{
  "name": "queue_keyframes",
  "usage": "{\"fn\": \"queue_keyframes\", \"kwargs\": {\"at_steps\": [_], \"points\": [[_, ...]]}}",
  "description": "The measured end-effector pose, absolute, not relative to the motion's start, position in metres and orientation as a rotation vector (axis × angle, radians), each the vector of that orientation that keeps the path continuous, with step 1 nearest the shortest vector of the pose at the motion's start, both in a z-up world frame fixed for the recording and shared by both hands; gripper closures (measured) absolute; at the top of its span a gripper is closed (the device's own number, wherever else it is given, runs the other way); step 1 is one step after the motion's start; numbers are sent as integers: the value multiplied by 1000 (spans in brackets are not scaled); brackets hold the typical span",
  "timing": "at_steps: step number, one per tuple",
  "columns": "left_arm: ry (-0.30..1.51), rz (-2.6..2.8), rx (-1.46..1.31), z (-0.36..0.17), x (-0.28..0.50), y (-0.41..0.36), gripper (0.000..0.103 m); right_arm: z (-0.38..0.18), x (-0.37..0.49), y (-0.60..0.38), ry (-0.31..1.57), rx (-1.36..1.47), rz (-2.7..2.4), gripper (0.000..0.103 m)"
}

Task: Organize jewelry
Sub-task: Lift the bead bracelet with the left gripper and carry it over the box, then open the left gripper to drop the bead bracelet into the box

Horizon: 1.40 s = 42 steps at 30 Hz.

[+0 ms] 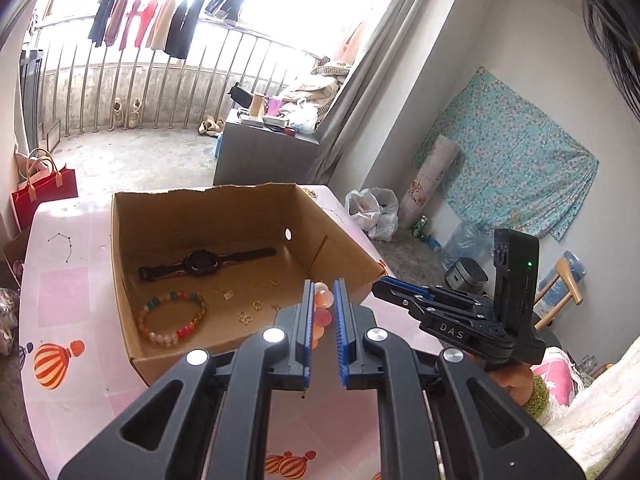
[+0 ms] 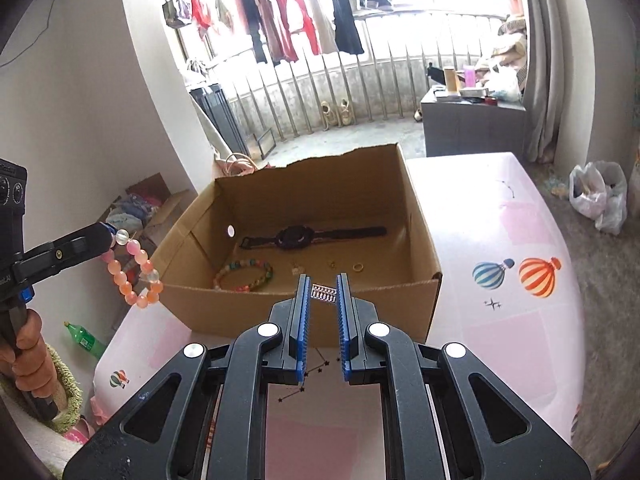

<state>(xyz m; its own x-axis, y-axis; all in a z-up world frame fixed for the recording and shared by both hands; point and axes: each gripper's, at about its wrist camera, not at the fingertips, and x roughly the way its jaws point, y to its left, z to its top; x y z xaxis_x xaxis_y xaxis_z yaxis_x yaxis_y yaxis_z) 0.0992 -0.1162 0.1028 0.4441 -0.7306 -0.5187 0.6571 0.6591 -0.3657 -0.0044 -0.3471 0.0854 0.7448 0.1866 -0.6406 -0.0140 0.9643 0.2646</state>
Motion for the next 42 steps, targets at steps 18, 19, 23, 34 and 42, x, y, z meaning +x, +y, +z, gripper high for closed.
{"fn": "queue_keyframes", "kwargs": {"at_steps": [18, 19, 23, 34, 42], "points": [[1149, -689, -25, 13, 212, -146, 94, 80, 51, -367, 678, 240, 171, 92], [1177, -691, -20, 8, 215, -149, 94, 80, 52, -367, 677, 242, 174, 92], [1235, -712, 36, 1, 221, -162, 94, 79, 54, -368, 673, 250, 183, 92], [1300, -710, 108, -6, 230, -174, 93, 78, 54, -373, 675, 264, 169, 92], [1236, -725, 34, 4, 227, -163, 83, 83, 59, -363, 686, 248, 149, 92]]}}
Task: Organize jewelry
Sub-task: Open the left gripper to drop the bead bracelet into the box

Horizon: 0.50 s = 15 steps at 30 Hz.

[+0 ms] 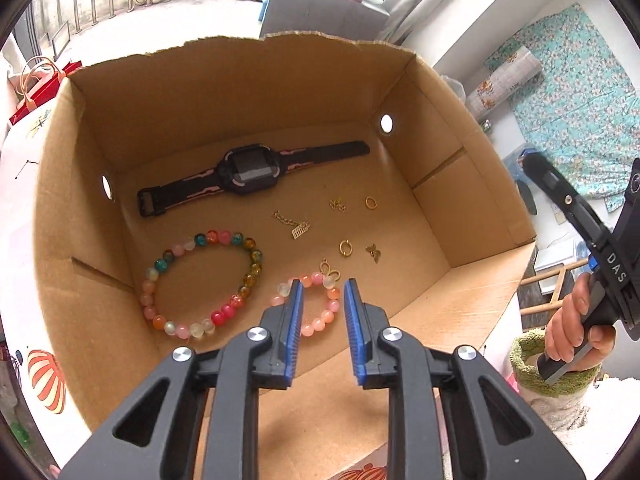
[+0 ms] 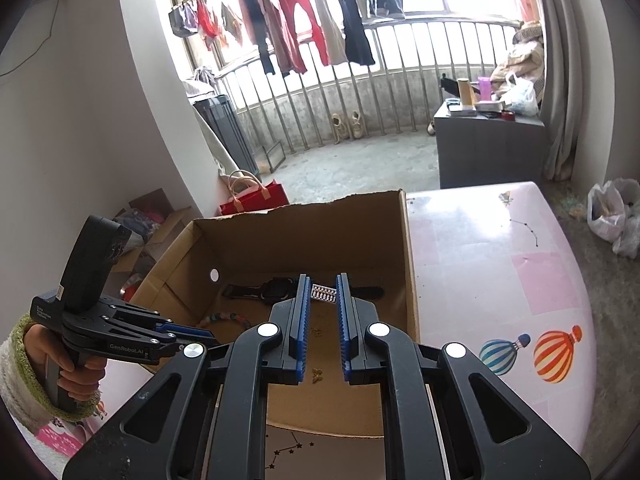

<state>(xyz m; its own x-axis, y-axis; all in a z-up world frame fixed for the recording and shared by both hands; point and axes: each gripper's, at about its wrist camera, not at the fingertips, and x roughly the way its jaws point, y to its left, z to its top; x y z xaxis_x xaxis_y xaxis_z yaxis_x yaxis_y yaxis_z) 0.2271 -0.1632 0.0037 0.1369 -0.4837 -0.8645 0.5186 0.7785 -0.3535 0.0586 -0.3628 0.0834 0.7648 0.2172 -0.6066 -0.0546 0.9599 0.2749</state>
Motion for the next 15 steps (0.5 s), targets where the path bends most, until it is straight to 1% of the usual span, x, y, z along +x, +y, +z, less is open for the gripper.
{"fn": "queue_keyframes", "kwargs": {"at_steps": [5, 7, 11, 15], "points": [[1100, -686, 28, 27, 215, -146, 83, 85, 66, -356, 726, 250, 165, 92], [1042, -668, 17, 35, 208, -138, 79, 83, 74, -355, 765, 251, 195, 92], [925, -614, 7, 52, 193, -122, 69, 75, 101, -349, 904, 227, 283, 92], [835, -547, -12, 68, 182, -105, 50, 54, 132, -336, 1105, 117, 331, 92]]}}
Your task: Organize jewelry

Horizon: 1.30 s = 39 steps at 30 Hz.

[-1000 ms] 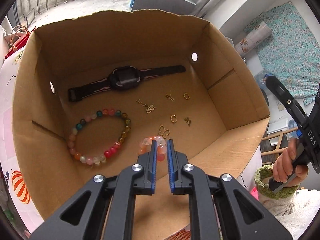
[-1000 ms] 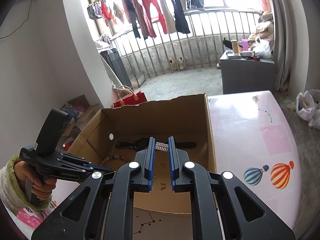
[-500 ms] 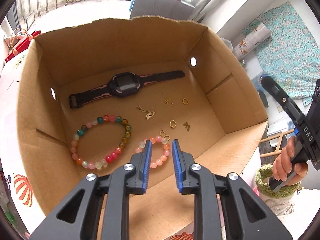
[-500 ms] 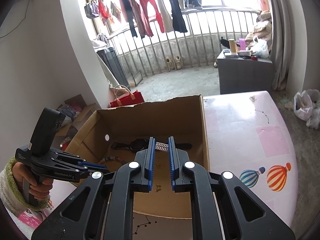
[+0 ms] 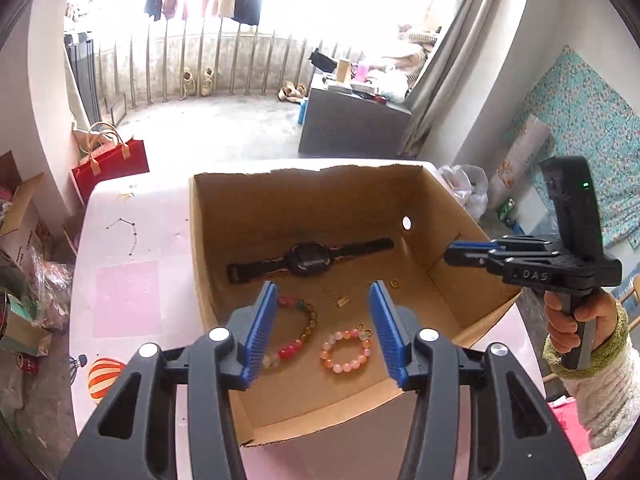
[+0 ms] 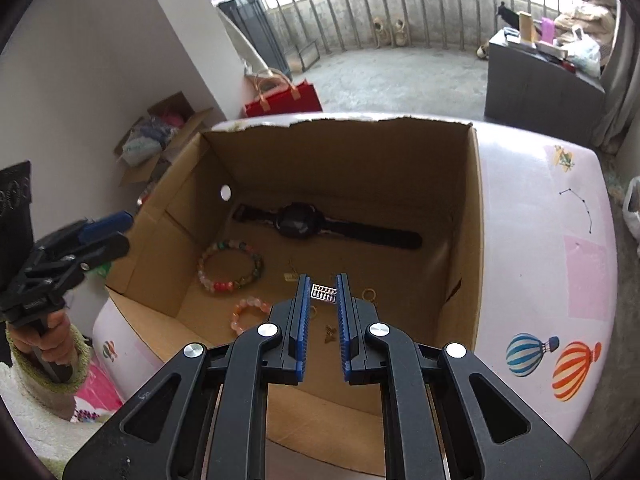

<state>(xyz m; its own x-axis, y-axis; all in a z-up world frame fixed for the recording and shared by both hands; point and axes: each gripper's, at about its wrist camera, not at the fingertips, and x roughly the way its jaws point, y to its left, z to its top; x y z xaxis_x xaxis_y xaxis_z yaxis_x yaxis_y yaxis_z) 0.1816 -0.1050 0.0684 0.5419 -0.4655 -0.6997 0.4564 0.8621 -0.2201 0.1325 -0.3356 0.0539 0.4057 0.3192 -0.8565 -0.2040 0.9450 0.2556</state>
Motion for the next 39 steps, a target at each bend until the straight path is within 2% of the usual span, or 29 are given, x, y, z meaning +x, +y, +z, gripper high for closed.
{"fn": "queue_keyframes", "kwargs": {"at_steps": [6, 17, 21, 24, 29, 34, 36, 39], "points": [[762, -460, -13, 81, 167, -81, 32, 24, 154, -312, 1303, -112, 386, 92], [772, -407, -52, 72, 154, -64, 23, 5, 160, -291, 1393, -342, 364, 91], [774, -402, -71, 70, 150, -61, 22, 32, 150, -298, 1313, -279, 368, 90], [785, -403, -84, 68, 149, -61, 21, 64, 135, -315, 1202, -173, 346, 72], [835, -424, -159, 56, 154, -56, 20, 94, 108, -364, 1041, 96, 237, 59], [949, -500, -290, 31, 171, -55, 20, 53, 100, -399, 1131, 341, 155, 59], [993, -536, -345, 22, 177, -57, 20, 36, 100, -399, 1170, 395, 164, 68], [1011, -547, -360, 17, 176, -63, 21, 33, 99, -389, 1178, 343, 143, 72]]}}
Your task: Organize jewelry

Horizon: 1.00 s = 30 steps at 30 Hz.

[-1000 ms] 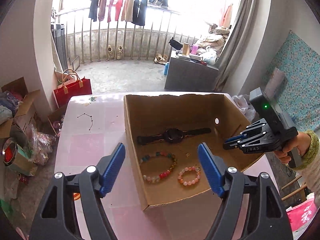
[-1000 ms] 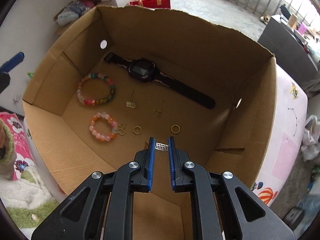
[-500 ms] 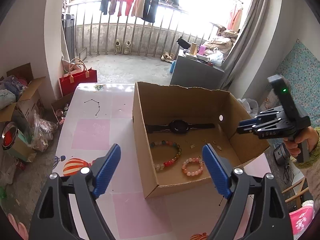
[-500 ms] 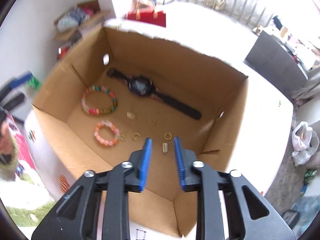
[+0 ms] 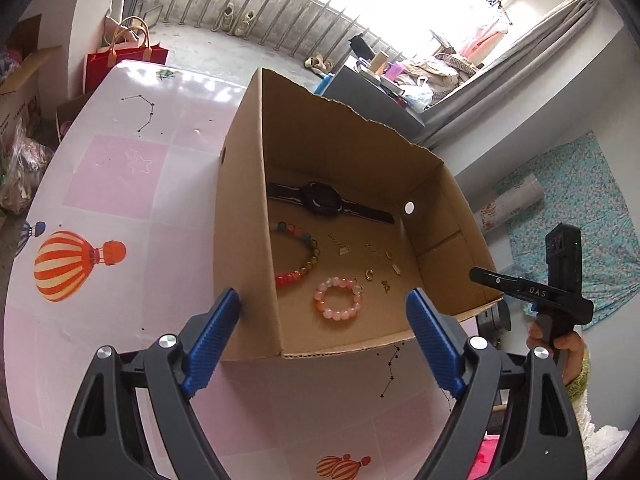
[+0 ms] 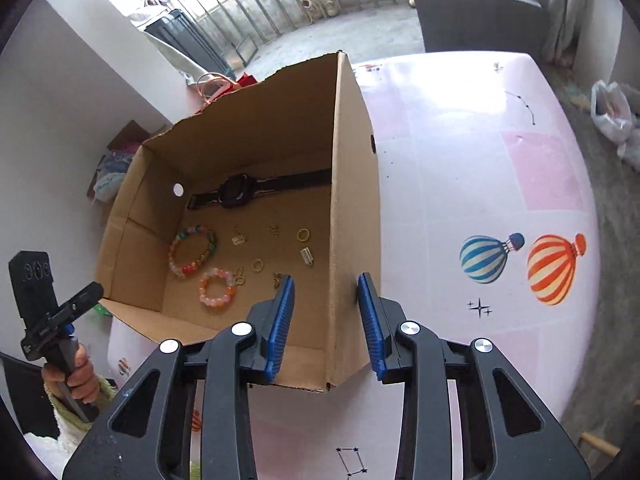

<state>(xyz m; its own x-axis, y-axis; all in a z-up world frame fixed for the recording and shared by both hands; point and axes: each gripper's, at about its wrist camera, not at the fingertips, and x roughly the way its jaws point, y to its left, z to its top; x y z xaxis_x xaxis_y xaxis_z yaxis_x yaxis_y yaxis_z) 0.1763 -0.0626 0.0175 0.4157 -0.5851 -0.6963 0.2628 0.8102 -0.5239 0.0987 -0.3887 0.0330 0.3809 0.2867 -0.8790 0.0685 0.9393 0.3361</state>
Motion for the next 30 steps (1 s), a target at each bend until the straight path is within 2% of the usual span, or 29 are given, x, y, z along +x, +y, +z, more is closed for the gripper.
{"fn": "queue_keyframes", "kwargs": {"at_steps": [1, 13, 30], "points": [[1010, -543, -353, 18, 175, -64, 21, 34, 99, -386, 1179, 317, 134, 74], [1003, -492, -350, 26, 160, -59, 21, 38, 68, -386, 1182, 329, 128, 74], [936, -467, -375, 32, 71, -28, 21, 53, -13, -366, 1125, 370, 149, 74]]}}
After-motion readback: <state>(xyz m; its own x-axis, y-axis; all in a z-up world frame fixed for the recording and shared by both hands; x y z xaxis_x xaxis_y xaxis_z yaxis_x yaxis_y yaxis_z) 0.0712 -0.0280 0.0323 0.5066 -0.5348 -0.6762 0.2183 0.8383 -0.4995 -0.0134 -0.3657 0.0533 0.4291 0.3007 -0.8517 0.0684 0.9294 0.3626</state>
